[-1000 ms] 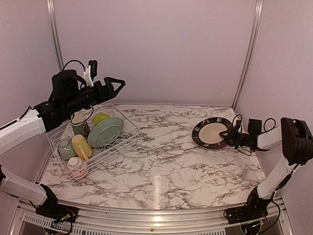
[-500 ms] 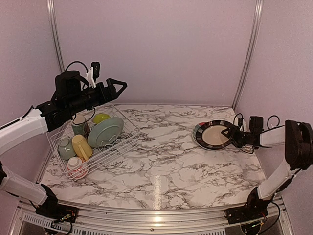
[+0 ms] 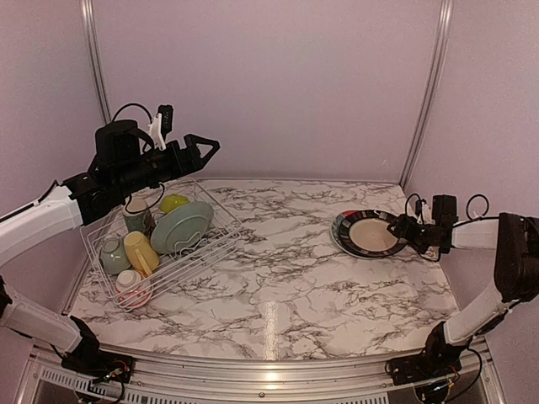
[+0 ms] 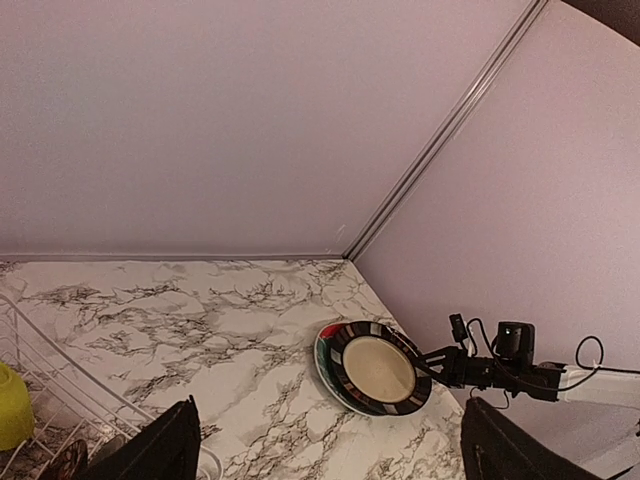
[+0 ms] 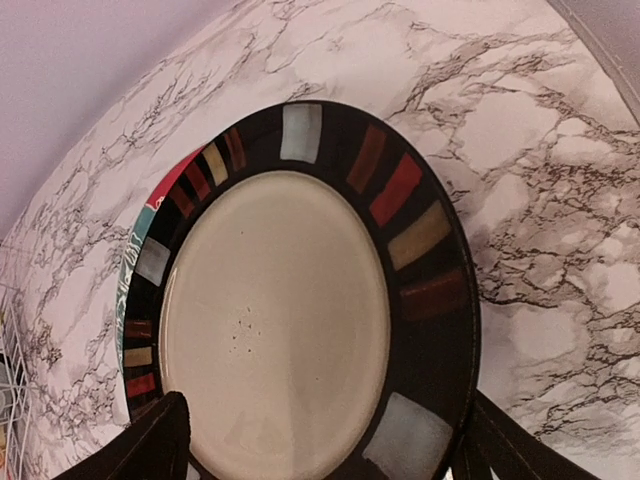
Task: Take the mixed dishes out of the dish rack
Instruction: Grab the plate from the dish rack.
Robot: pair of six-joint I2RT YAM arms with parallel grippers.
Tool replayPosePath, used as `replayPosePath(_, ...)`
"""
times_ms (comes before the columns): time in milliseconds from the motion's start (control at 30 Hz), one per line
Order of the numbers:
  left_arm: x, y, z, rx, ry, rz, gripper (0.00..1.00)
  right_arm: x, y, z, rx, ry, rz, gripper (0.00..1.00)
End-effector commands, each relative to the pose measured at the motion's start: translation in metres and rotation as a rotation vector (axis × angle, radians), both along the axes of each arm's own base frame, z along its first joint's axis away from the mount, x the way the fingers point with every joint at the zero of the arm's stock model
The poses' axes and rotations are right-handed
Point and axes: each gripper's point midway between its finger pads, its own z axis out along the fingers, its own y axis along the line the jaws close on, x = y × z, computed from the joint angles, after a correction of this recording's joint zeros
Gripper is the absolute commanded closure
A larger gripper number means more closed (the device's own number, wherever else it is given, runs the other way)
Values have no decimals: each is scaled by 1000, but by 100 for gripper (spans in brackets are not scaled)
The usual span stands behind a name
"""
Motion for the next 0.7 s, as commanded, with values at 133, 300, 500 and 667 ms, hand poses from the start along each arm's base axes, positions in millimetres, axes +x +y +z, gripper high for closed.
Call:
replayPosePath(133,-2,2,5,22,-8,5,7,24,9,16,-42,-49,47,17)
replayPosePath(300,-2,8,-4,76,6,30,7,28,22,7,-51,-25,80,17)
replayPosePath(500,1,22,-16,215,38,89,6,21,4,6,-145,0,10,14)
replayPosePath(667,2,39,-30,376,73,136,5,14,-9,12,-234,13,-14,6)
